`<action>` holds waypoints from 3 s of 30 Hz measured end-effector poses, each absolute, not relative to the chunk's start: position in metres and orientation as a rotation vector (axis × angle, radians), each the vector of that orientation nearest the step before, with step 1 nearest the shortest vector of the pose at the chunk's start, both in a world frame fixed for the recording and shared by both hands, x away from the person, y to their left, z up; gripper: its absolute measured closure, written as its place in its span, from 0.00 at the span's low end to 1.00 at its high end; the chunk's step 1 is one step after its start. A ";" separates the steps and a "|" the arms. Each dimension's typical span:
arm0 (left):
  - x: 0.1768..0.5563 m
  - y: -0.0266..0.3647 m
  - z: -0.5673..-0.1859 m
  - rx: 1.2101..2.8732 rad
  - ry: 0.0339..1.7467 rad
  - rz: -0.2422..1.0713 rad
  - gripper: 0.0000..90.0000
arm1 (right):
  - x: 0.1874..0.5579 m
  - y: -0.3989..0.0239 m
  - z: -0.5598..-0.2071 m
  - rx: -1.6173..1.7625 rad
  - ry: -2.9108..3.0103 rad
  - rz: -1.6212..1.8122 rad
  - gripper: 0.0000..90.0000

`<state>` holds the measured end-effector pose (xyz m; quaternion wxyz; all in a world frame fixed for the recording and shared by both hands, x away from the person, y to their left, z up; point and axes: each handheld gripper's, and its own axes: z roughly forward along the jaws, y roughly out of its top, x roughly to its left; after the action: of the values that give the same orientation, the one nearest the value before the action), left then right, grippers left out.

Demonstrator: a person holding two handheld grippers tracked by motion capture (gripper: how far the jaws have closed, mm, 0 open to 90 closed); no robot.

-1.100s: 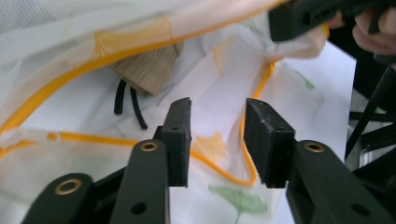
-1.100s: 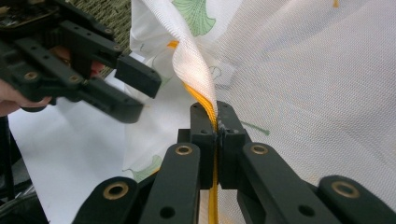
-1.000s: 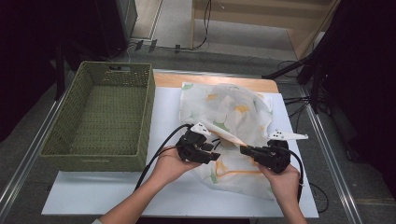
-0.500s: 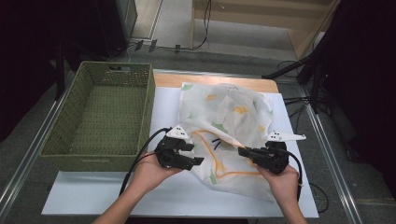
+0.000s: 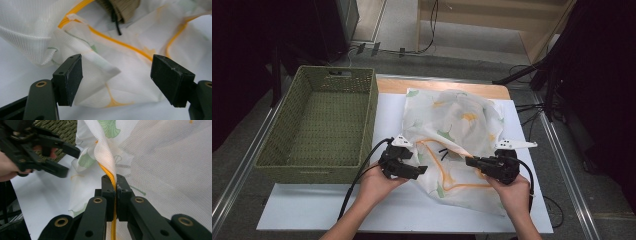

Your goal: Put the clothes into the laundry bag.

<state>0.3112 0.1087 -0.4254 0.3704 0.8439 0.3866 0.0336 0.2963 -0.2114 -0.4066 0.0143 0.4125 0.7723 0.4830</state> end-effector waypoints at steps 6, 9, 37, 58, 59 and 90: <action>0.324 0.107 -0.448 2.159 1.072 0.112 0.45 | 0.298 -0.208 -0.407 1.278 2.414 1.501 0.98; 0.328 0.106 -0.456 2.183 1.105 0.137 0.65 | 0.298 -0.208 -0.407 1.277 2.411 1.508 0.98; 0.224 0.174 -0.427 2.076 0.997 -0.017 0.99 | 0.289 -0.194 -0.414 1.239 2.496 1.436 0.98; 0.219 0.195 -0.434 2.086 0.995 -0.028 0.65 | 0.267 -0.159 -0.453 1.122 2.660 1.260 0.95; 0.219 0.195 -0.434 2.087 0.985 -0.026 0.62 | 0.267 -0.159 -0.455 1.111 2.666 1.253 0.95; 0.221 0.202 -0.432 2.080 0.955 0.003 0.42 | 0.262 -0.156 -0.430 0.990 2.555 1.395 0.56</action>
<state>0.2209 0.2024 -0.4315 0.4135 0.8275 0.3799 0.0011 0.2624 -0.1564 -0.4297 0.0334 0.3217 0.8306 0.4533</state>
